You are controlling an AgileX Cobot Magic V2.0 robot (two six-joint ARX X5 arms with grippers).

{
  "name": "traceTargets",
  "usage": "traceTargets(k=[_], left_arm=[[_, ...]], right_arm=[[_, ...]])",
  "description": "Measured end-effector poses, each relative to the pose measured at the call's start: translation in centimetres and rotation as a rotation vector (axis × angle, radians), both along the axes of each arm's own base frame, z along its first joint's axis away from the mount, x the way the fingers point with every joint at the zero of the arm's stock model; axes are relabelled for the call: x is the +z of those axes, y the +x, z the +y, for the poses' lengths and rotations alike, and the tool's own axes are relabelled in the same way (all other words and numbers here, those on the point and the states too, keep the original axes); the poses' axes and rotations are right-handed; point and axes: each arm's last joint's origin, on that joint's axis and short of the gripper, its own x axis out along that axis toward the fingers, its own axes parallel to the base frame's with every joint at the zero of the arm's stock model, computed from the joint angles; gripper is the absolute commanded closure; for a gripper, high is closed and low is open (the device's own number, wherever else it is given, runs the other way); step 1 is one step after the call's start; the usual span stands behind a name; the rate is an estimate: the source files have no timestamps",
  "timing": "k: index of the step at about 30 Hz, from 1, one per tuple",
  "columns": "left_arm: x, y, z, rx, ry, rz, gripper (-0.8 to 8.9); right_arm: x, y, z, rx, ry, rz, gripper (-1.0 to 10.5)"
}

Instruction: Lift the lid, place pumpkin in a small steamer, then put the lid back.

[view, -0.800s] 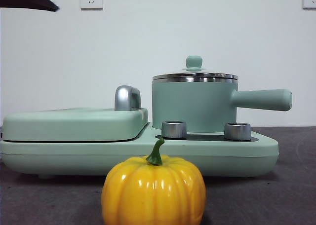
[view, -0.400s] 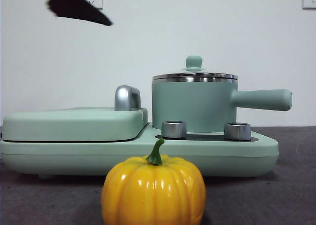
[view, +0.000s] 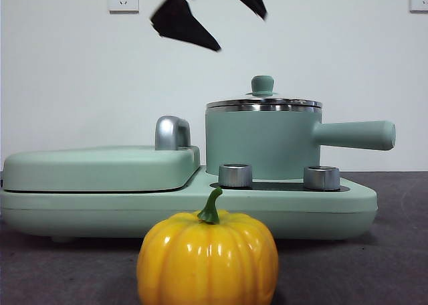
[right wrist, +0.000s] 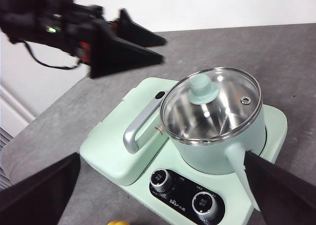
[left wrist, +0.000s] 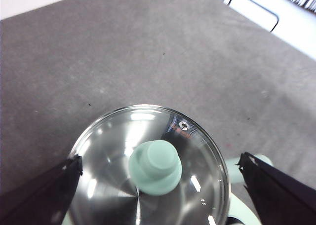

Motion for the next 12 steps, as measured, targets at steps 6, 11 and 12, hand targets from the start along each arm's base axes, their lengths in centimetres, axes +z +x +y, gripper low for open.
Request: traceTargets(k=[6,11,12], left_arm=[[-2.2,0.4,-3.0,-0.005,0.047,0.004,3.19],[-3.0,0.3,-4.1,0.032,0.079,-0.020,3.19],[-3.2,0.5,-4.2,0.034,0.081,-0.019,3.19]], right_arm=[[0.0,0.0,0.0,0.000,0.000,0.000,4.2],[0.0,0.0,0.0,0.000,0.000,0.000,4.2],[0.0,0.0,0.0,0.000,0.000,0.000,4.2]])
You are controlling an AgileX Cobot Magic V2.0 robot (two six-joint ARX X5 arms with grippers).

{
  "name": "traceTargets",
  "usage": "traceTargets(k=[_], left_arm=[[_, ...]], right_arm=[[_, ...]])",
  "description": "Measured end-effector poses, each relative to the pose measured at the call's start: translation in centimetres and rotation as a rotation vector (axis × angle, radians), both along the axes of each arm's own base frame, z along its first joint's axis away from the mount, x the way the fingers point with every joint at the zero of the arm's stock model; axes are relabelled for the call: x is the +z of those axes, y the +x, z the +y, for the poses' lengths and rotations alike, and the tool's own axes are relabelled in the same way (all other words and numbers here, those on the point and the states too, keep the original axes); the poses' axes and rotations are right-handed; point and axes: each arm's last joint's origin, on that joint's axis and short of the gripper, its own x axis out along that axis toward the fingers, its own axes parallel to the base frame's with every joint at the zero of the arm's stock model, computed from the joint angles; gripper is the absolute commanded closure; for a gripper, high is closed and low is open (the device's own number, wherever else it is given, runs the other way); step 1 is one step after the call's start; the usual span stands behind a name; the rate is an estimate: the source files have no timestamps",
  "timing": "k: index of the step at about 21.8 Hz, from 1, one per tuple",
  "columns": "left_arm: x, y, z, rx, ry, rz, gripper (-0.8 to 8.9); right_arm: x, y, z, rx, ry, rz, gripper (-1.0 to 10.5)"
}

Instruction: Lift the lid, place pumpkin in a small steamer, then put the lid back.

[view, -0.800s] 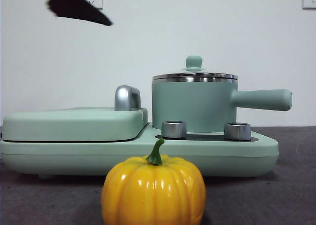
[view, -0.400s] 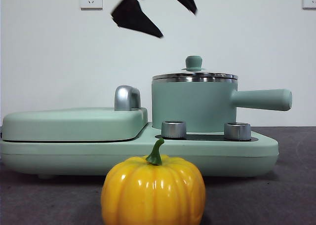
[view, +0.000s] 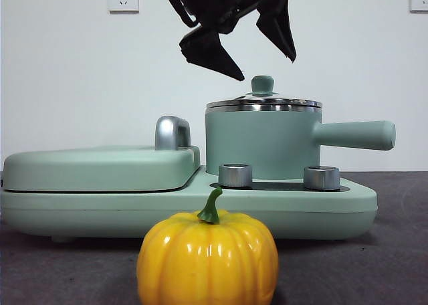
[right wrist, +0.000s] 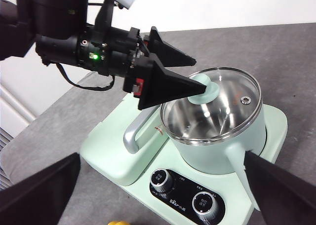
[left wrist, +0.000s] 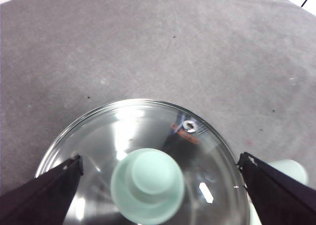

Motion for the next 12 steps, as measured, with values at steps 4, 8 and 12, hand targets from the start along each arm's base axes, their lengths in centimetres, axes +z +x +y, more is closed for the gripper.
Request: traceTargets(k=[4,8,12], left_arm=[[-1.1,0.3,-0.5,-0.004,0.015,0.017,3.23],[-2.2,0.9,-1.0,-0.003,0.028,0.022,3.58],[-2.1,0.9,-1.1,-0.003,0.023,0.016,5.59]], right_arm=[[0.0,0.0,0.0,0.000,0.000,0.000,4.2],[0.0,0.0,0.0,0.000,0.000,0.000,4.2],[0.0,0.0,0.0,0.000,0.000,0.000,4.2]])
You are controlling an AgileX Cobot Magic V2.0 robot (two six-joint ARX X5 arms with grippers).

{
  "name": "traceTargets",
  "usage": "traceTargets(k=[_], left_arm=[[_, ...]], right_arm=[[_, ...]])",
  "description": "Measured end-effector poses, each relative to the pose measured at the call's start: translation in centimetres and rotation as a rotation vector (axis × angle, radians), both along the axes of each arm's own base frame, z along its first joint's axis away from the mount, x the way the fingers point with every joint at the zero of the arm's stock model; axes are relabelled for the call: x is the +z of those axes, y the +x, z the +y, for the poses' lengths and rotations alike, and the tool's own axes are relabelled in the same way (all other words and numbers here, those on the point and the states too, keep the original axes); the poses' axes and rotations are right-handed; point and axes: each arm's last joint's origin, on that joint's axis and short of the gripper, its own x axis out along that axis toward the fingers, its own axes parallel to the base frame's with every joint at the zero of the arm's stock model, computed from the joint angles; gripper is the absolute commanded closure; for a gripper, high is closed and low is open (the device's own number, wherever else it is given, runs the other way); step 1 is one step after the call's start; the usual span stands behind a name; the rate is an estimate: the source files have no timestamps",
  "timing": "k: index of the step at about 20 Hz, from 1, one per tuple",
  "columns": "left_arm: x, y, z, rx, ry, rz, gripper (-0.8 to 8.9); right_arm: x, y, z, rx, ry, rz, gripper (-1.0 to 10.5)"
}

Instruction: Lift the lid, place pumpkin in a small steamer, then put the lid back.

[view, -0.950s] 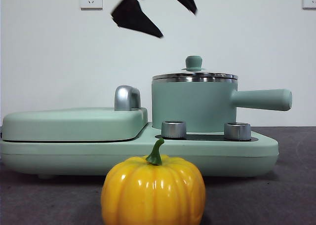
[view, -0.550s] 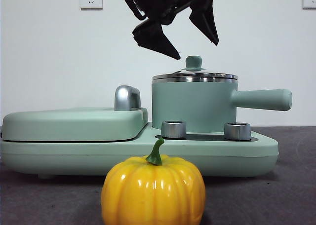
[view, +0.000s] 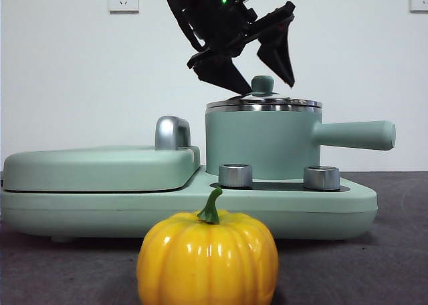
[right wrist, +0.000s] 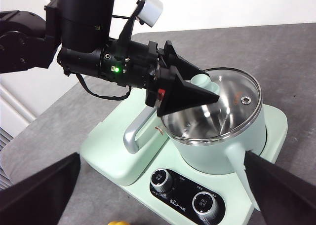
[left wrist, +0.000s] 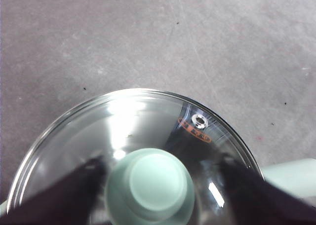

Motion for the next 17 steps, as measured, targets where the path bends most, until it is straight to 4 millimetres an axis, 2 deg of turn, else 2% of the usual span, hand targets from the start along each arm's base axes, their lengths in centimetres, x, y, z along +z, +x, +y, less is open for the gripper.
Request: traceTargets(k=[3,7,17], left_arm=[[0.01,0.04,0.02,0.006,0.003,-0.005,6.29],[0.04,0.06,0.03,-0.009,0.020,-0.029,7.91],[0.80,-0.02,0.08,-0.019,0.027,-0.042,7.95]], right_arm=[[0.00,0.01,0.00,0.000,0.000,0.001,4.2],[-0.01,0.01,0.00,0.000,0.000,0.001,4.2],[0.00,0.01,0.00,0.000,0.000,0.001,4.2]])
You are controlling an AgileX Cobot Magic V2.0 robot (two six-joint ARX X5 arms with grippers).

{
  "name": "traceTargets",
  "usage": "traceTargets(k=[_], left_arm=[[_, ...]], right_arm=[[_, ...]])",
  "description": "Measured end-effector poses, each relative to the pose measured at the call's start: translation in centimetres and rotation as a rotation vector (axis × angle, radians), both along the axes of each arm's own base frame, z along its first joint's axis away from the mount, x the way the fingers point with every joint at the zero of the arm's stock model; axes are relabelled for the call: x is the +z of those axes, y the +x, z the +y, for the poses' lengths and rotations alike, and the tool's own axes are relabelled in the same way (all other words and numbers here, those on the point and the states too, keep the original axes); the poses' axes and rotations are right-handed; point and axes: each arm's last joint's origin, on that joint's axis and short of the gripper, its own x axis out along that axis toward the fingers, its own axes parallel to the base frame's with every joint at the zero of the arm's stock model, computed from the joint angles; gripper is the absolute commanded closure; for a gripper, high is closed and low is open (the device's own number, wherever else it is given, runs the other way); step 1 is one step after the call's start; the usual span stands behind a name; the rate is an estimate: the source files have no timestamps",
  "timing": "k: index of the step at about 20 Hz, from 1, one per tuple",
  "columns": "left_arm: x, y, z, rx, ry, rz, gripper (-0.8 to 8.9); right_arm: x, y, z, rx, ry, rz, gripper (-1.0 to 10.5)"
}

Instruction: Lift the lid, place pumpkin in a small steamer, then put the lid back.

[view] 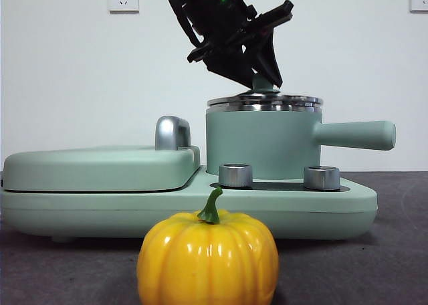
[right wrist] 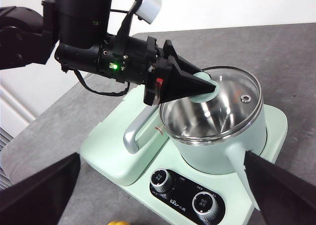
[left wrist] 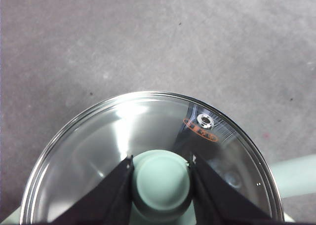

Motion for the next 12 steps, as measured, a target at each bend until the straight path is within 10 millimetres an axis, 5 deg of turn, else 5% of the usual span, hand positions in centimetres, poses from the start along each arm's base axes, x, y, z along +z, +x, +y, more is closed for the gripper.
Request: traceTargets(k=[8,12], left_arm=[[6.6,-3.6,3.3,0.002,-0.048,-0.054,7.96],[7.4,-3.9,5.6,0.042,-0.016,-0.015,7.96]], right_arm=[[0.0,0.0,0.0,-0.003,0.010,0.012,4.2],[-0.5,0.1,0.3,0.003,0.047,0.107,4.2]])
